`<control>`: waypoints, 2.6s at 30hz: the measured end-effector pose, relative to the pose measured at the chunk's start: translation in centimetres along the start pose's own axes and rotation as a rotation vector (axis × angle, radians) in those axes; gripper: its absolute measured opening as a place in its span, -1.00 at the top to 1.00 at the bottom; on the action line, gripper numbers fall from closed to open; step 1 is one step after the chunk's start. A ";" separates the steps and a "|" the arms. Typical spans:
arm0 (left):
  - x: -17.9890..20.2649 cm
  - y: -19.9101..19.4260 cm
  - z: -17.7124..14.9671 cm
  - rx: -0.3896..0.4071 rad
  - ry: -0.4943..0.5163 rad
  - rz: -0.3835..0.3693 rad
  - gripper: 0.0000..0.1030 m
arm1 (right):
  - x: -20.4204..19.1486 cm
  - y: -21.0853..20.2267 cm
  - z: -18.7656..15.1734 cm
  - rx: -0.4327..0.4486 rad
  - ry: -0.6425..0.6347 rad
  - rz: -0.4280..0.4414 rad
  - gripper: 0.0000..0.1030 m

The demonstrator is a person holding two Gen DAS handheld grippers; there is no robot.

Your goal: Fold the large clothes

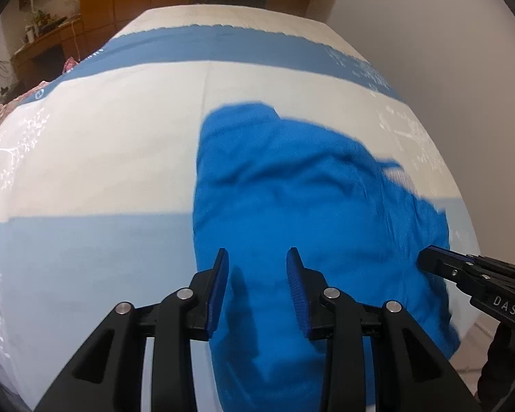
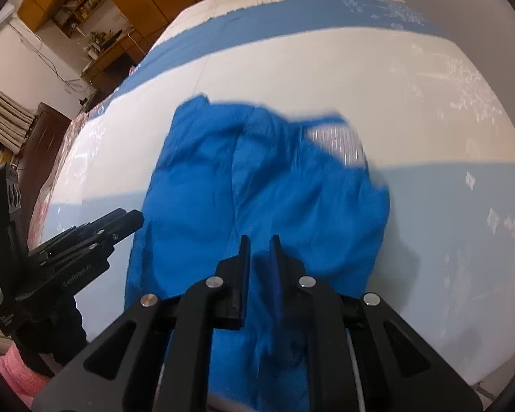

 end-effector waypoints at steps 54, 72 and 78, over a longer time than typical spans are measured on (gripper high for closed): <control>-3.7 -0.1 -1.8 -0.131 -0.039 -0.094 -0.22 | 5.7 1.4 -2.0 -0.111 0.143 0.106 -0.61; -3.2 5.2 -3.9 -0.243 -0.243 -0.432 -0.65 | 8.6 4.5 -4.4 -0.193 0.286 0.280 -0.71; -2.9 6.1 -4.2 -0.237 -0.265 -0.462 -0.61 | 9.8 5.1 -5.5 -0.203 0.359 0.366 -0.69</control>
Point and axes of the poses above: each gripper's, at about its wrist camera, not at the fingertips, and y roughly the way its jaws point, x to its right, z to its top, the point moved 6 cm from there along y, roughly the way its jaws point, and after that the axes turned 9 degrees about x, right-handed, at the moved point
